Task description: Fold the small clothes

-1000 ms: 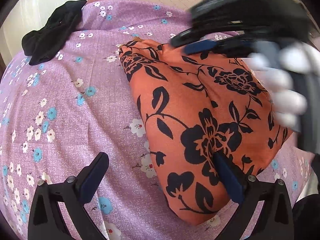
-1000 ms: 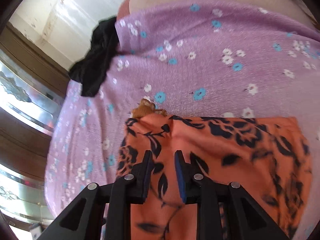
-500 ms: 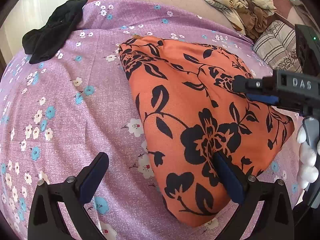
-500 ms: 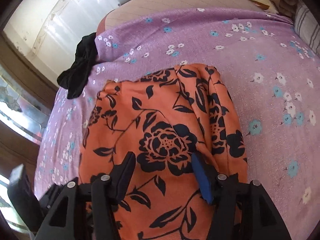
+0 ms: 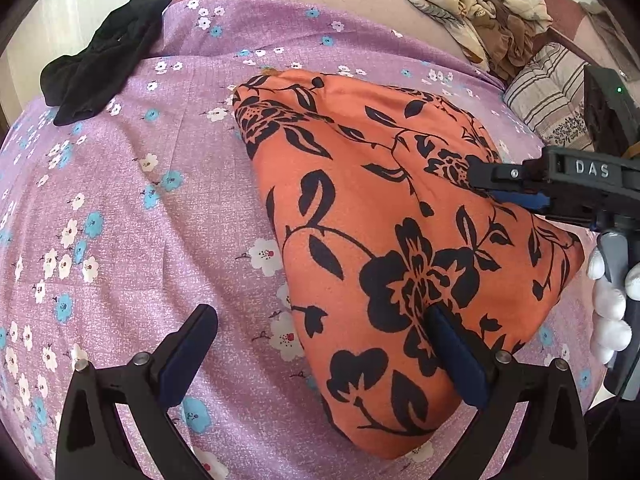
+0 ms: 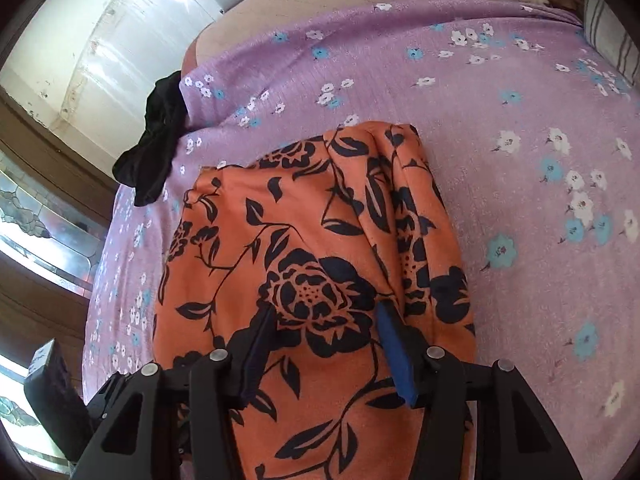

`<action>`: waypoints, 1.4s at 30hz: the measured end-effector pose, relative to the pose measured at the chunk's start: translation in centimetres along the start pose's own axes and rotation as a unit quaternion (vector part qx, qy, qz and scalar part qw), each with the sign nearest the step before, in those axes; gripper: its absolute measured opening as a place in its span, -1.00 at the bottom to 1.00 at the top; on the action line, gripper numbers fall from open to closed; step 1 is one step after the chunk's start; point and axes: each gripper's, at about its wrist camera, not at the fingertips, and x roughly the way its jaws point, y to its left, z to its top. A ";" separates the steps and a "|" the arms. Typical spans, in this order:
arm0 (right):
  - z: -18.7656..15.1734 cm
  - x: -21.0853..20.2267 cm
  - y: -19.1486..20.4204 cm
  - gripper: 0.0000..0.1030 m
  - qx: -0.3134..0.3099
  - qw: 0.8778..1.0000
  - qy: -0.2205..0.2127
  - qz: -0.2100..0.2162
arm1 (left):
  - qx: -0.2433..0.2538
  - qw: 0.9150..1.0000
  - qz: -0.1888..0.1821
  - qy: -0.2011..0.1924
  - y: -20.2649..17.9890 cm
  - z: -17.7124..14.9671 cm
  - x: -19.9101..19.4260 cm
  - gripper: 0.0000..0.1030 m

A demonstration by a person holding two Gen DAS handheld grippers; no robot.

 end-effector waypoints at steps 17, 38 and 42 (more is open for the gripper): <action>1.0 -2.5 -1.1 0.08 0.031 0.997 -0.037 0.065 | -0.058 0.995 0.051 -0.055 4.5 4.0 -2.0 1.00; 2.9 0.2 -3.1 0.35 0.073 0.995 -0.044 0.050 | 0.042 0.984 0.148 -0.086 -0.5 2.7 -0.5 1.00; 2.6 -1.0 -2.8 0.35 0.069 0.995 -0.056 0.049 | 0.039 0.985 0.146 -0.087 -0.3 2.6 -0.5 1.00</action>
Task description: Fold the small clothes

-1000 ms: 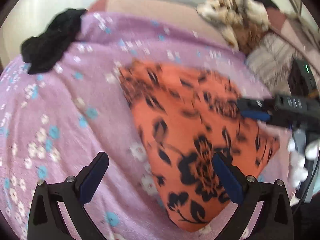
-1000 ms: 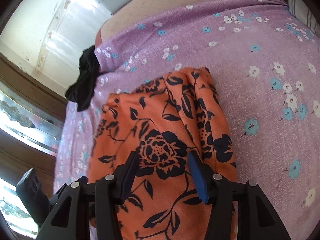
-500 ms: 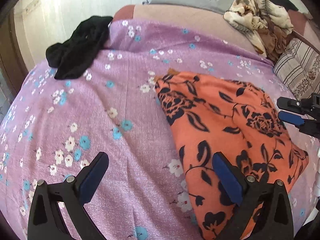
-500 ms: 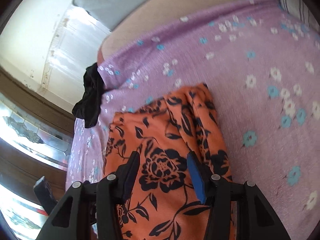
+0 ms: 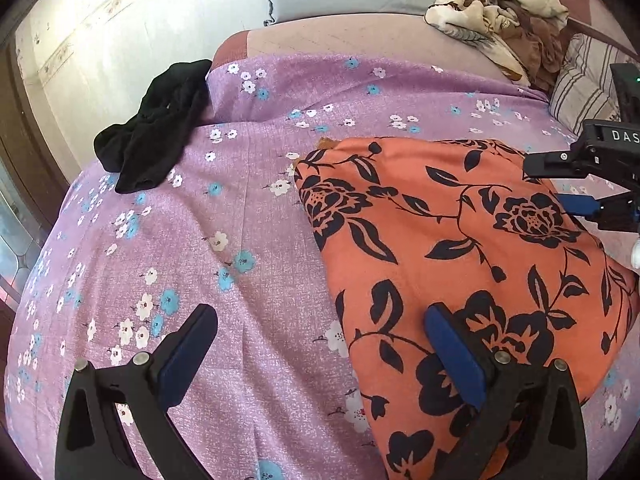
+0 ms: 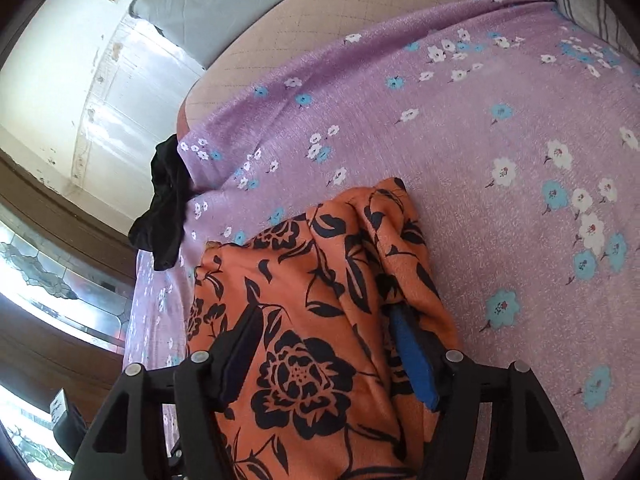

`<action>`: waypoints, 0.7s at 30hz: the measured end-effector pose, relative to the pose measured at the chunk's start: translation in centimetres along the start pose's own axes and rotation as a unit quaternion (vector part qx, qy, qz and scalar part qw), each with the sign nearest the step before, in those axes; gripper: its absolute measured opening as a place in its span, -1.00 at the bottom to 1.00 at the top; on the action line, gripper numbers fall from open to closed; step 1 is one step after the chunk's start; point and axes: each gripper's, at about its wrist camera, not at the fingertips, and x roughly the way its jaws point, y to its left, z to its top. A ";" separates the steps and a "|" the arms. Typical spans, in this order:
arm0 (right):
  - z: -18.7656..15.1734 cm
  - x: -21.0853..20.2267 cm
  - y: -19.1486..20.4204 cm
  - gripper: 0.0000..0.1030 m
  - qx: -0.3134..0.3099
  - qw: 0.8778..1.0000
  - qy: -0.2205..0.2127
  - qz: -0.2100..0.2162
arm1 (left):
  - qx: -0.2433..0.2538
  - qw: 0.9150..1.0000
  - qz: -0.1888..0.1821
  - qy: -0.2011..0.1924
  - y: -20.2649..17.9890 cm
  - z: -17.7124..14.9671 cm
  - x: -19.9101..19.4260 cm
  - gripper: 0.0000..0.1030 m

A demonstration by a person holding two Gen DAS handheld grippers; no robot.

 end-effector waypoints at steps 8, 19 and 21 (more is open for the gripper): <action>0.8 -2.8 -1.3 0.35 0.007 0.999 -0.033 0.011 | 0.002 1.000 -0.003 -0.001 0.1 -0.1 0.0 1.00; 1.0 -3.6 -2.8 0.35 0.013 1.000 -0.026 0.010 | -0.001 1.000 -0.005 0.000 0.1 0.0 0.2 1.00; 1.0 -3.4 -3.0 0.35 0.017 1.000 -0.019 0.011 | -0.001 1.000 -0.007 0.001 0.2 0.0 0.2 1.00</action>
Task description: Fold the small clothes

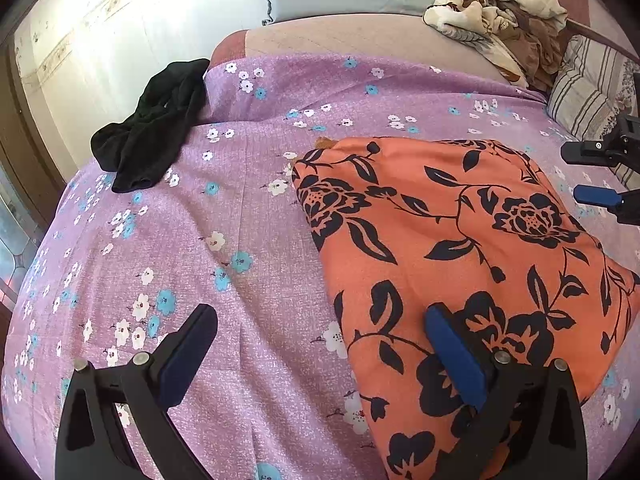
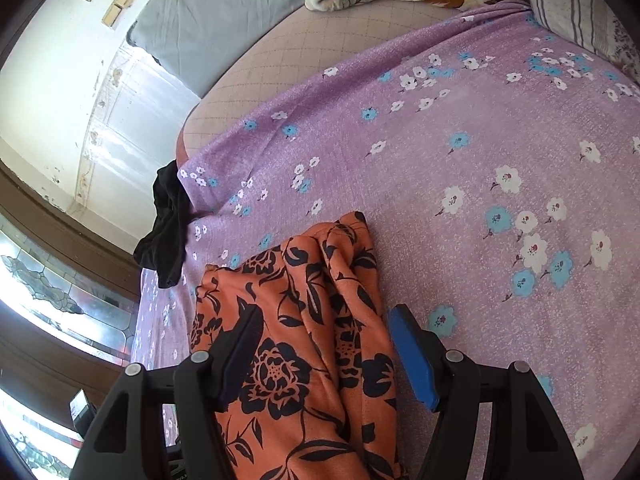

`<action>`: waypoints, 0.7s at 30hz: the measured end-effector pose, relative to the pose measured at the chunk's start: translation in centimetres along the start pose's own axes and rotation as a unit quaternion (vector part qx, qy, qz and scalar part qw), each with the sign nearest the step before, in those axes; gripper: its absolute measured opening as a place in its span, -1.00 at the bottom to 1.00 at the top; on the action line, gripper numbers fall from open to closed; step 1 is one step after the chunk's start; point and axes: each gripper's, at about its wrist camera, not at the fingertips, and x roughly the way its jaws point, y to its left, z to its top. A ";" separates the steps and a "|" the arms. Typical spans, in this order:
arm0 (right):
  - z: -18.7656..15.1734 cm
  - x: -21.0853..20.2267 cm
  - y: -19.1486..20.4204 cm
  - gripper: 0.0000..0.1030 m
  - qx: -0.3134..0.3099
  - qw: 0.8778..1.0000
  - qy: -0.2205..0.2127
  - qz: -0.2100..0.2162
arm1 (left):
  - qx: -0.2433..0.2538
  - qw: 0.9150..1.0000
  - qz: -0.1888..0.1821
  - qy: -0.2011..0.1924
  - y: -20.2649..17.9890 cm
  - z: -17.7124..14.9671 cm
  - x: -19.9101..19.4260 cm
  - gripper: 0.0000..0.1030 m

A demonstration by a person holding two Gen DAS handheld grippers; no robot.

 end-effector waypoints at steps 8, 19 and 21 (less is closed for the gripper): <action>0.0 0.0 -1.5 0.35 0.026 0.999 0.030 0.008 | -0.041 0.996 -0.073 0.010 1.9 1.0 -0.3 1.00; -0.4 0.3 -4.4 0.35 0.040 0.993 0.075 0.079 | -0.061 0.972 -0.217 0.068 0.9 1.3 1.8 1.00; -0.6 0.7 -5.0 0.35 0.053 0.990 0.088 0.100 | -0.074 0.963 -0.246 0.084 0.8 1.3 2.4 1.00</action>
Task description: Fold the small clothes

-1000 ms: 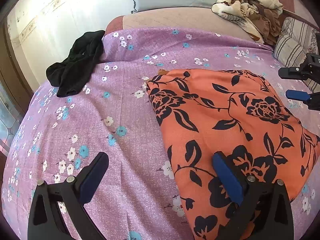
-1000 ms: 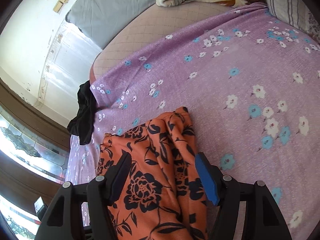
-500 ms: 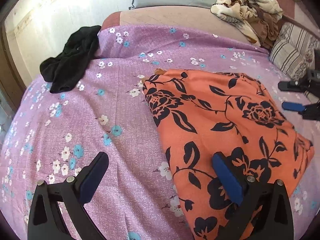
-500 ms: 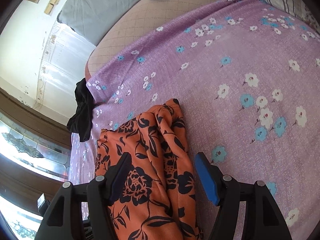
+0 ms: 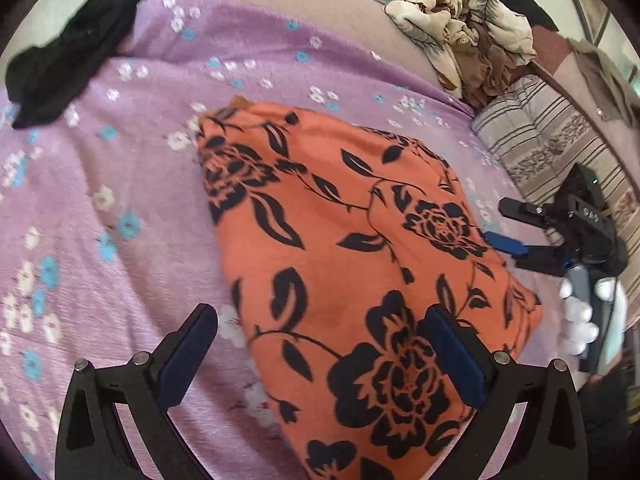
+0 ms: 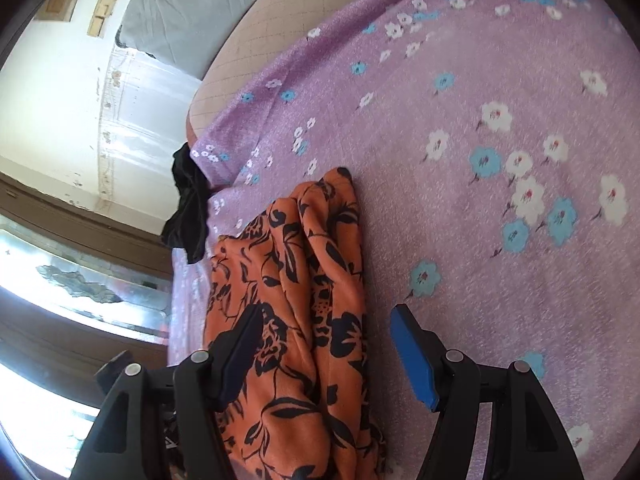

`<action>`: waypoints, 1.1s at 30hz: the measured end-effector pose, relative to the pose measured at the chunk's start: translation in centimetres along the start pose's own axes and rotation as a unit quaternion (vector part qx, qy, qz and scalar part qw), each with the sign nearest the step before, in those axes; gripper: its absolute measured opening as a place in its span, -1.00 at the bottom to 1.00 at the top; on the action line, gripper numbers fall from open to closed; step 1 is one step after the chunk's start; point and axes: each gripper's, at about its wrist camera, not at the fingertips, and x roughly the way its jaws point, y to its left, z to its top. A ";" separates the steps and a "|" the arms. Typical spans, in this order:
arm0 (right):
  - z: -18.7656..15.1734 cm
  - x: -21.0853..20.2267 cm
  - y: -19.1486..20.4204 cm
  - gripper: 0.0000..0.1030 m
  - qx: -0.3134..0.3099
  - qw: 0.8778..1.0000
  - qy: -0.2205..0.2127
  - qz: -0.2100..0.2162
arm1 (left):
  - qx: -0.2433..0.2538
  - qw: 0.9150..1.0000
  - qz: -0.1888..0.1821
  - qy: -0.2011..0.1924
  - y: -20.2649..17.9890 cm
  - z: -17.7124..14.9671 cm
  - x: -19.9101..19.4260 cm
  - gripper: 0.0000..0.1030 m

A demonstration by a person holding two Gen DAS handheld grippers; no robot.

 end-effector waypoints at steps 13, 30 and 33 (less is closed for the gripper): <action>-1.6 5.9 1.5 0.57 -0.025 0.998 0.055 0.030 | -0.050 0.997 -0.051 0.024 0.4 0.4 2.6 0.99; -6.8 4.3 9.6 -0.12 -0.115 0.993 -0.004 -0.022 | -0.006 1.000 -0.005 -0.003 -1.1 0.6 -1.5 -0.13; -8.0 3.0 10.9 -0.13 -0.125 0.992 -0.023 -0.016 | 0.002 1.000 -0.007 -0.022 -1.2 0.7 -3.7 -0.14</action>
